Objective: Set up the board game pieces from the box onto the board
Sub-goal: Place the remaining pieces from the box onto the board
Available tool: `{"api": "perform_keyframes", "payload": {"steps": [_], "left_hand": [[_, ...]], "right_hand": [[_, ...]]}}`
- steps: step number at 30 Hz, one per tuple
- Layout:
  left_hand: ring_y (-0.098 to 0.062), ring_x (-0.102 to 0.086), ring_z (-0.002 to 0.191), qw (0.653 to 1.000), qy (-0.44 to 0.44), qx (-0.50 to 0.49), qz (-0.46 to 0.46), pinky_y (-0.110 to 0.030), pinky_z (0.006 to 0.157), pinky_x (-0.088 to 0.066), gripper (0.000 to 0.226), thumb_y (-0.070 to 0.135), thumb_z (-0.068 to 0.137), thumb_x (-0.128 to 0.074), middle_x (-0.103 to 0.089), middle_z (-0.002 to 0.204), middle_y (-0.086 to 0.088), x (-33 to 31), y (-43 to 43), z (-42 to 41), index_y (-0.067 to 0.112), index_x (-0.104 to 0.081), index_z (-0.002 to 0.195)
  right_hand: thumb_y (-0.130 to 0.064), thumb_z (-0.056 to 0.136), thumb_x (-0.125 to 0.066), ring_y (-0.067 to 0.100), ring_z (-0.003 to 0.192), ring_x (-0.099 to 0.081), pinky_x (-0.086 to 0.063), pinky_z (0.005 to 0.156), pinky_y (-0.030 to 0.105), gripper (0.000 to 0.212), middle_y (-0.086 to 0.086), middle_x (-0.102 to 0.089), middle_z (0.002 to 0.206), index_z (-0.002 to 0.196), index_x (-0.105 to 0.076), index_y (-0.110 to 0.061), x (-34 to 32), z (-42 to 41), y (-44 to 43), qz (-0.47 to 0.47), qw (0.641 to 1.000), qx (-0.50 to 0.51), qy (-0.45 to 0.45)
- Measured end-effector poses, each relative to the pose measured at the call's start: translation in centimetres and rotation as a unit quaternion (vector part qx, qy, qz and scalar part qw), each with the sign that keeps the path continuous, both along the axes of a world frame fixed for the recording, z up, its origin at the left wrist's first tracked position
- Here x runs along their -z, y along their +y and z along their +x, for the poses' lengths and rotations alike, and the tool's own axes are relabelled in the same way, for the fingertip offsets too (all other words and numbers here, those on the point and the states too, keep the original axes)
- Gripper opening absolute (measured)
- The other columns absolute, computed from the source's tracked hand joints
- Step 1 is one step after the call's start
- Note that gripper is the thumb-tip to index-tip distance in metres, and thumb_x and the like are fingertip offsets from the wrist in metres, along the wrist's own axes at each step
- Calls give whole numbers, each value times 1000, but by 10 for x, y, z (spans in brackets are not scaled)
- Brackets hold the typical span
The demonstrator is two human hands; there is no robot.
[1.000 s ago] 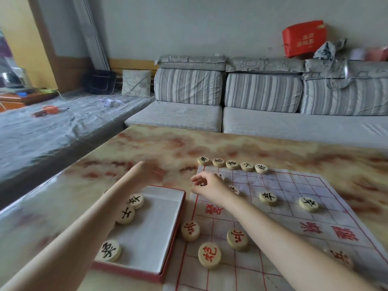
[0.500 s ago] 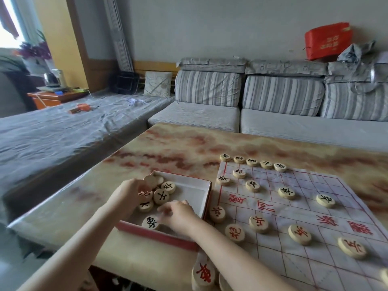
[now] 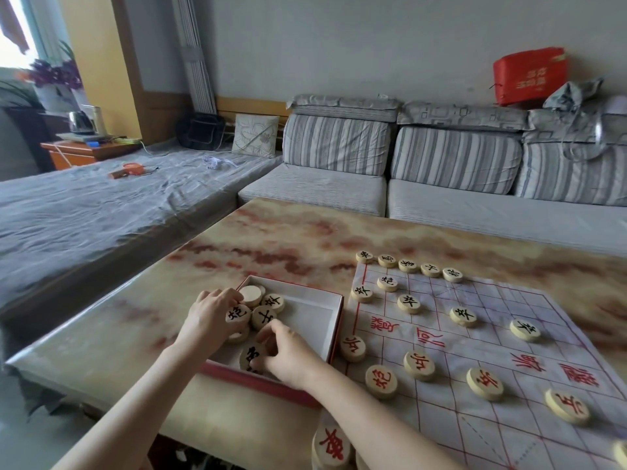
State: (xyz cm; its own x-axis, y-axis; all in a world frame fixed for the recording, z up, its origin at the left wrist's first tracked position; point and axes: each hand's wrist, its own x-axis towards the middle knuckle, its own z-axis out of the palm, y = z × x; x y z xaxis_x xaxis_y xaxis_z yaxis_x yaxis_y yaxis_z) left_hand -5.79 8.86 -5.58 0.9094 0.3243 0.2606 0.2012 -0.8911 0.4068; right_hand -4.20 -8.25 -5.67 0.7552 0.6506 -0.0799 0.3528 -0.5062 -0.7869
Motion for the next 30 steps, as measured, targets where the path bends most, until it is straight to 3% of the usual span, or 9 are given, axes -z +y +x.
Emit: {"api": "perform_keyframes", "payload": {"steps": [2,5,11,15,21,24,27,30], "left_hand": [[-22,-50,103,1000,-9,-3,-17,-29,88,-39,51,24,65,-78,-61,108,1,-2,-3,-2,20,-59,111],[-22,-57,100,997,-41,2,-62,-32,84,-46,51,21,64,-80,-57,109,-2,-5,-8,-6,19,-60,111],[-26,-58,93,990,-96,-1,-105,-27,79,-44,48,12,63,-80,-53,110,-10,-20,-23,-8,15,-65,109],[-26,-56,96,988,-105,10,-115,-23,79,-39,41,10,65,-78,-53,108,-10,-31,-41,-5,15,-68,105],[-22,-58,100,985,-92,63,-135,-25,83,-43,45,14,65,-79,-62,108,-5,-43,-77,12,17,-66,108],[-17,-58,97,983,-82,95,-137,-11,76,-39,51,15,66,-80,-63,111,-5,-45,-100,25,16,-62,113],[-19,-58,103,979,-71,123,-144,-22,84,-43,56,17,66,-80,-63,113,-6,-45,-124,39,13,-59,118],[-21,-57,107,978,-67,132,-149,-30,90,-46,53,17,68,-78,-63,115,-6,-44,-148,53,11,-59,117]], "right_hand": [[-10,88,-55,20,94,-61,-49,81,26,39,0,-60,115,125,-49,-19,-3,0,-3,42,999,5,11],[-4,93,-48,17,61,-60,-52,59,24,35,-5,-58,88,126,-52,-15,-11,1,-8,117,987,18,109],[2,84,-62,19,65,-62,-53,58,21,42,11,-58,103,124,-50,-5,-22,6,-30,208,943,44,255],[8,69,-73,19,80,-60,-49,59,20,57,13,-57,106,121,-53,-5,-21,12,-50,203,947,92,229],[-1,68,-77,12,70,-58,-45,49,18,54,9,-62,99,119,-58,-9,-27,31,-92,203,947,173,178],[-2,68,-77,12,67,-60,-44,48,18,49,5,-66,91,115,-62,-9,-32,43,-121,188,951,180,170],[-3,71,-76,12,59,-58,-43,48,19,48,2,-65,83,115,-59,-9,-36,52,-147,174,954,194,149],[-10,74,-75,11,60,-60,-43,46,17,49,-3,-62,90,117,-51,-18,-40,61,-169,161,957,207,121]]}}
